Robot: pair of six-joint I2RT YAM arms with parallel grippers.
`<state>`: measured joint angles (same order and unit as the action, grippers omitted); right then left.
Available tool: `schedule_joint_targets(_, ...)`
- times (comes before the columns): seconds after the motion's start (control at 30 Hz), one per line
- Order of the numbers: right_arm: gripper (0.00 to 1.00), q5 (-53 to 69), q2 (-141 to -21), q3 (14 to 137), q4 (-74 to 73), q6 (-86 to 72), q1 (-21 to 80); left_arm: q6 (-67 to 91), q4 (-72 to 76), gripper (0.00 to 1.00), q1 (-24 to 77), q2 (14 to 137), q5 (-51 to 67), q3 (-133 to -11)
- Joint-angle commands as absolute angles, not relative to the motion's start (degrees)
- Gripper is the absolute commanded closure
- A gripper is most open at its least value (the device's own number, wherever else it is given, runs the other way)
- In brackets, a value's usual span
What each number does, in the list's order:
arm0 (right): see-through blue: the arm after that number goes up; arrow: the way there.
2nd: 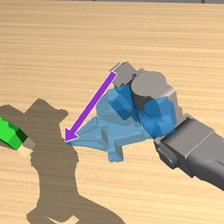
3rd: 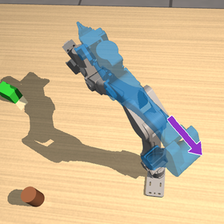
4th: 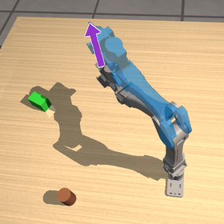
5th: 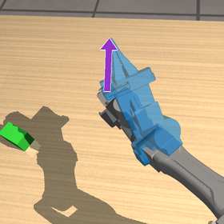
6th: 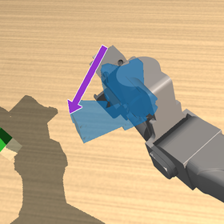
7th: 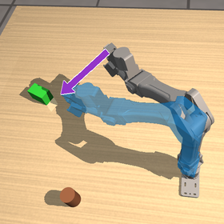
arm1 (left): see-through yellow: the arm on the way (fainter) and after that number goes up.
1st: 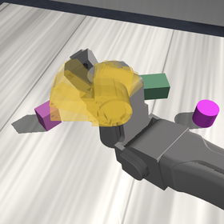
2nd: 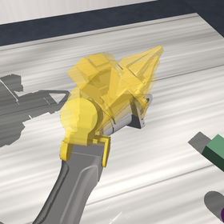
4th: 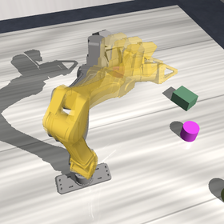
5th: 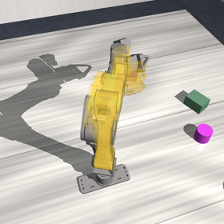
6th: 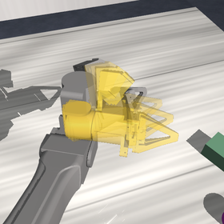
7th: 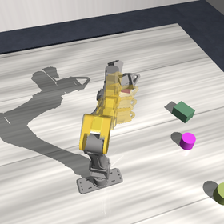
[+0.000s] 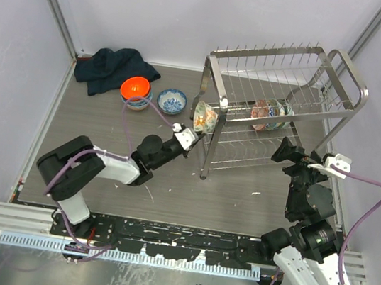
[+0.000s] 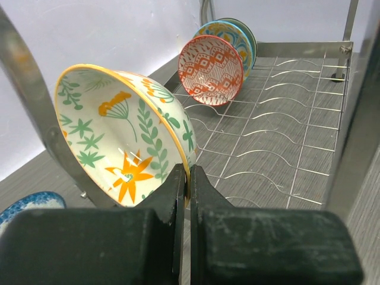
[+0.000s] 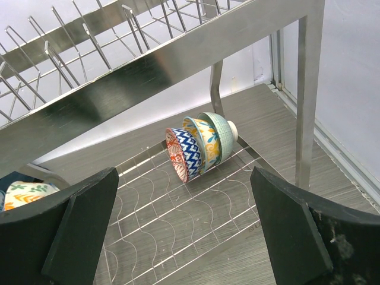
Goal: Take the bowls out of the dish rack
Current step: Place the bowl with the bowl.
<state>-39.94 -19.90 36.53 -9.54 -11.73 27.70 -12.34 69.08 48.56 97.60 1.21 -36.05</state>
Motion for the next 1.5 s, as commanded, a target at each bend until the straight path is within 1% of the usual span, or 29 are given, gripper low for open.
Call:
schedule_joint_targets(0.0, 0.00, -39.4, -20.0, 38.3, -6.8, -11.6, 28.1, -13.7, 69.3, 1.00, 48.8, 91.3, -1.3, -33.8)
schedule_joint_targets(0.23, 0.00, -38.5, -20.0, 38.3, -6.7, -12.0, 28.0, -13.4, 56.9, 1.00, 49.1, 82.7, -6.2, -31.2)
schedule_joint_targets(0.37, 0.00, -37.9, -20.0, 38.4, -6.5, -12.2, 28.1, -14.4, 44.8, 1.00, 49.0, 77.7, -11.9, -34.1)
schedule_joint_targets(0.5, 0.00, -37.1, -20.0, 38.3, -6.4, -12.5, 28.0, -15.4, 33.9, 1.00, 47.9, 76.4, -15.7, -39.7)
schedule_joint_targets(0.67, 0.00, -36.5, -20.1, 38.3, -5.9, -12.6, 28.0, -16.2, 24.6, 1.00, 43.5, 79.0, -14.3, -46.9)
schedule_joint_targets(0.87, 0.00, -36.5, -19.9, 38.3, -6.0, -12.6, 28.0, -24.9, 18.9, 1.00, 38.5, 85.7, -5.7, -54.1)
schedule_joint_targets(1.1, 0.00, -36.5, -19.3, 38.2, -6.3, -12.8, 28.0, -32.6, 6.7, 1.00, 35.5, 94.9, -3.8, -66.4)
schedule_joint_targets(1.47, 0.00, -36.0, -20.0, 37.8, -5.5, -13.0, 28.0, -37.9, -3.2, 1.00, 31.9, 98.2, 0.3, -74.2)
